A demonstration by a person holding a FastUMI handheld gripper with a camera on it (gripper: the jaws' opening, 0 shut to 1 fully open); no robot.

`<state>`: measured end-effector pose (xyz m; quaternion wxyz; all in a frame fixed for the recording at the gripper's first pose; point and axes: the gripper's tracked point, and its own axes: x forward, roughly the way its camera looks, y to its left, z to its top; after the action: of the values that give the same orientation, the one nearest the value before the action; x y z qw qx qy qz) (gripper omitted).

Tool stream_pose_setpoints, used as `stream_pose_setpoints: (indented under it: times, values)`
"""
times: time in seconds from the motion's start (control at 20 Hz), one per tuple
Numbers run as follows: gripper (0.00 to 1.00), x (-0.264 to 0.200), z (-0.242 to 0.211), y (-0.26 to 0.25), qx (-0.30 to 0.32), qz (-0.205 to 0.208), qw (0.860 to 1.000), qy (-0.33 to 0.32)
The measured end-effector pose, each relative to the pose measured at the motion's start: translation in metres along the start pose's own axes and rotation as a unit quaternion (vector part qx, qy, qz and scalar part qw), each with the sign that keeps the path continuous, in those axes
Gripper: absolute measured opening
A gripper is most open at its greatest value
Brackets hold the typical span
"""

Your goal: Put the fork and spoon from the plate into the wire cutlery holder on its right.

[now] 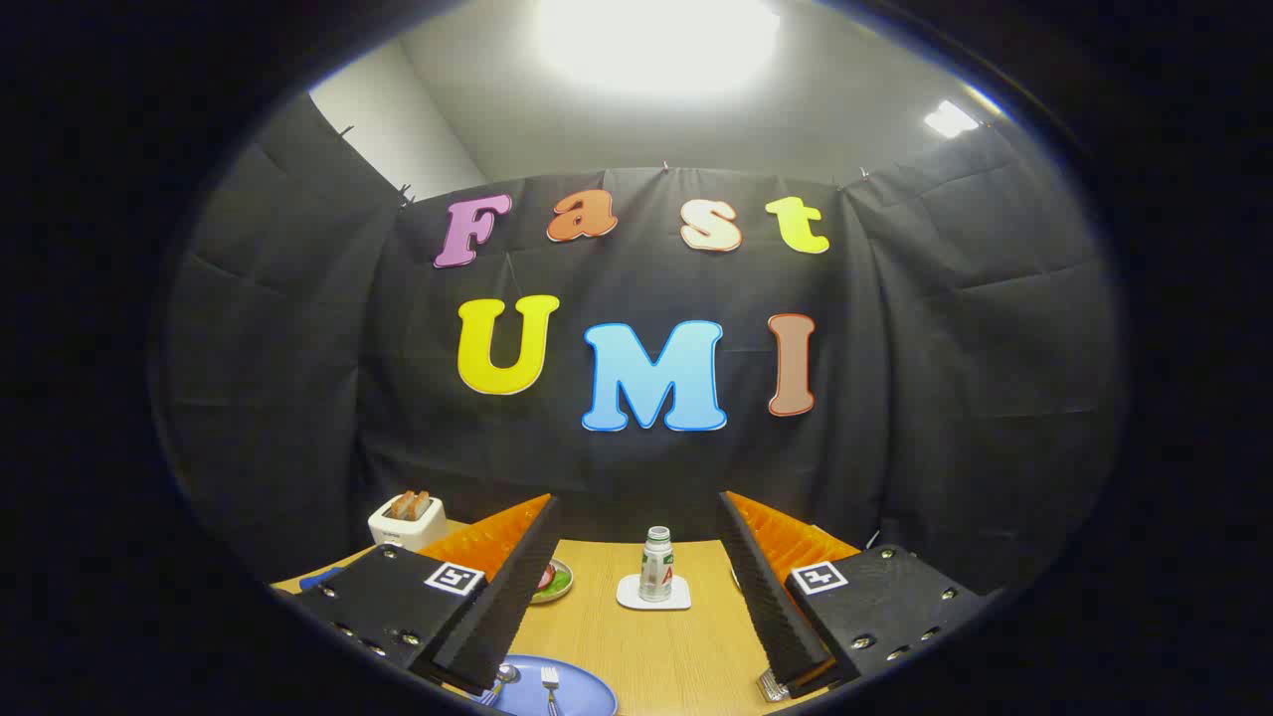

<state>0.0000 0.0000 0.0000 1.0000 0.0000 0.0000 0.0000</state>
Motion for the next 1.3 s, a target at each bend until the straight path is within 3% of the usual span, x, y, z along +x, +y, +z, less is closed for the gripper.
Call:
stream_pose_setpoints:
  times: [0.3,0.55,0.8,1.05,1.3]
  values:
    - [0.96,-0.013,0.010,-0.008,0.016,0.033,0.999,-0.010]
    - [0.97,-0.034,0.024,-0.019,0.032,0.033,0.998,-0.035]
    - [0.96,-0.048,0.023,-0.007,0.037,0.070,0.996,-0.033]
    - [0.97,-0.045,-0.018,0.009,-0.005,0.079,0.997,0.011]
    - [0.96,-0.041,-0.041,0.030,-0.005,0.070,0.997,0.036]
